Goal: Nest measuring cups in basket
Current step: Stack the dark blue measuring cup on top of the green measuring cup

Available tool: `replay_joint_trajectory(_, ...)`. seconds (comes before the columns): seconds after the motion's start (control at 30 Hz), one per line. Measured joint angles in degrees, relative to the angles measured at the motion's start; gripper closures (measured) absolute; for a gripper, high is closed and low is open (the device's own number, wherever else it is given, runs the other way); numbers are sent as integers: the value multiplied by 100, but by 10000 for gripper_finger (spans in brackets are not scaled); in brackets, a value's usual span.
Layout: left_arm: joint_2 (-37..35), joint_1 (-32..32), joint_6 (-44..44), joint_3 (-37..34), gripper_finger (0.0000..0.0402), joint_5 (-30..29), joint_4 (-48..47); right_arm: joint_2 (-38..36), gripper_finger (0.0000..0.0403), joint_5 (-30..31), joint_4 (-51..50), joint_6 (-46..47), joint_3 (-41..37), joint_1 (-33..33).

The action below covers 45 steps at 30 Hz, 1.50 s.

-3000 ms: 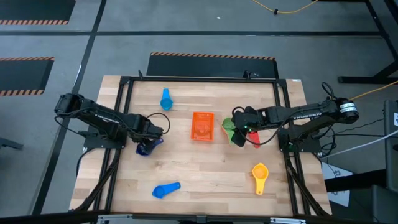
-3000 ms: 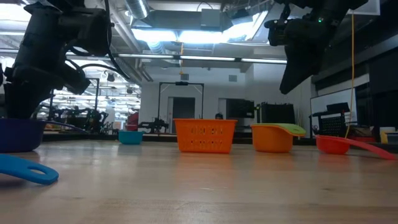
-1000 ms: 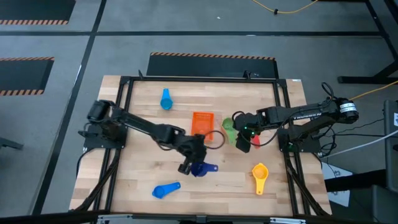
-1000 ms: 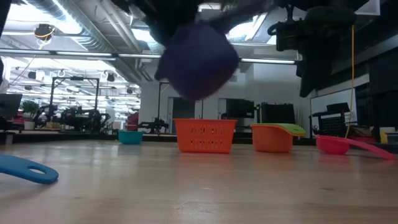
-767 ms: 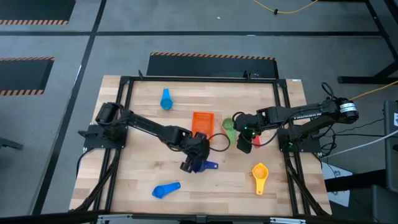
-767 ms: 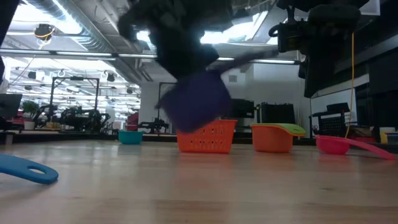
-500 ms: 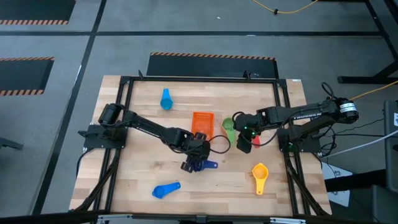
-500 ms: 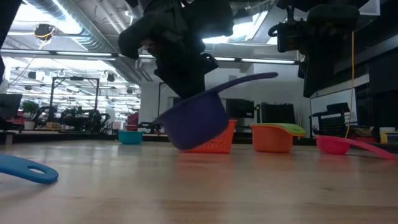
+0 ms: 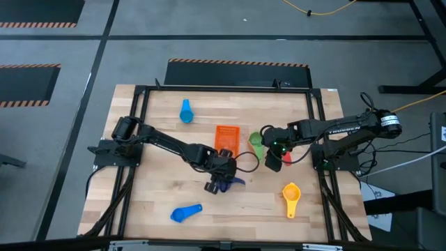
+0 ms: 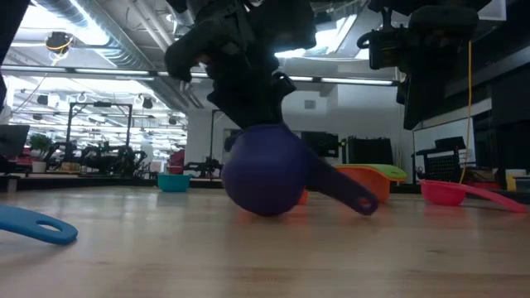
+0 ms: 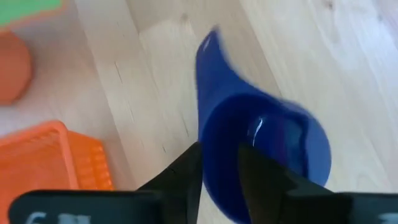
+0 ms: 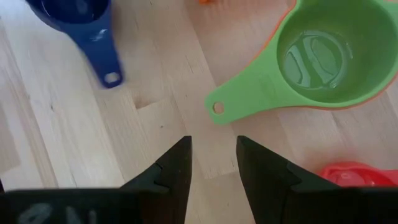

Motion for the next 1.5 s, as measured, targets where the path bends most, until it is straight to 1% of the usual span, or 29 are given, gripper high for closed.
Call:
replay_joint_trajectory(0.17, -10, 0, -7, 1, 300, -15, 256, 0, 272, 2, 270, -6, 0, 0)
replay_joint_trajectory(0.43, -48, -61, -79, 3, 302, 24, 300, 0, 272, 4, 1376, -26, 0, 0)
replay_joint_trajectory(0.53, -176, -117, -182, -3, 303, 28, 165, 0, 272, 4, 1793, -33, 0, 0)
replay_joint_trajectory(0.6, -339, -173, -186, 1, 301, 24, 91, 0, 272, 4, 2045, -42, 0, 2)
replay_joint_trajectory(0.8, -1115, -389, -621, 0, 304, 24, -733, 2, 272, 9, 2868, -92, 0, 45)
replay_joint_trajectory(1.03, -2095, -738, -1436, 1, 304, -20, -1715, 51, 272, -192, 4201, -933, 31, 424)
replay_joint_trajectory(1.1, -2348, -836, -1677, 1, 305, -26, -1891, 174, 272, -191, 4274, -1099, 211, 531)
replay_joint_trajectory(1.23, -2814, -1085, -2160, 1, 305, -187, -2150, 621, 272, -212, 4060, -1555, 788, 716)
replay_joint_trajectory(1.37, -3194, -1367, -2641, -1, 305, -560, -2423, 1286, 272, -484, 3430, -2286, 1610, 816)
replay_joint_trajectory(1.5, -3466, -1689, -2936, -1, 305, -1018, -2686, 2046, 272, -511, 2655, -2887, 2503, 850)
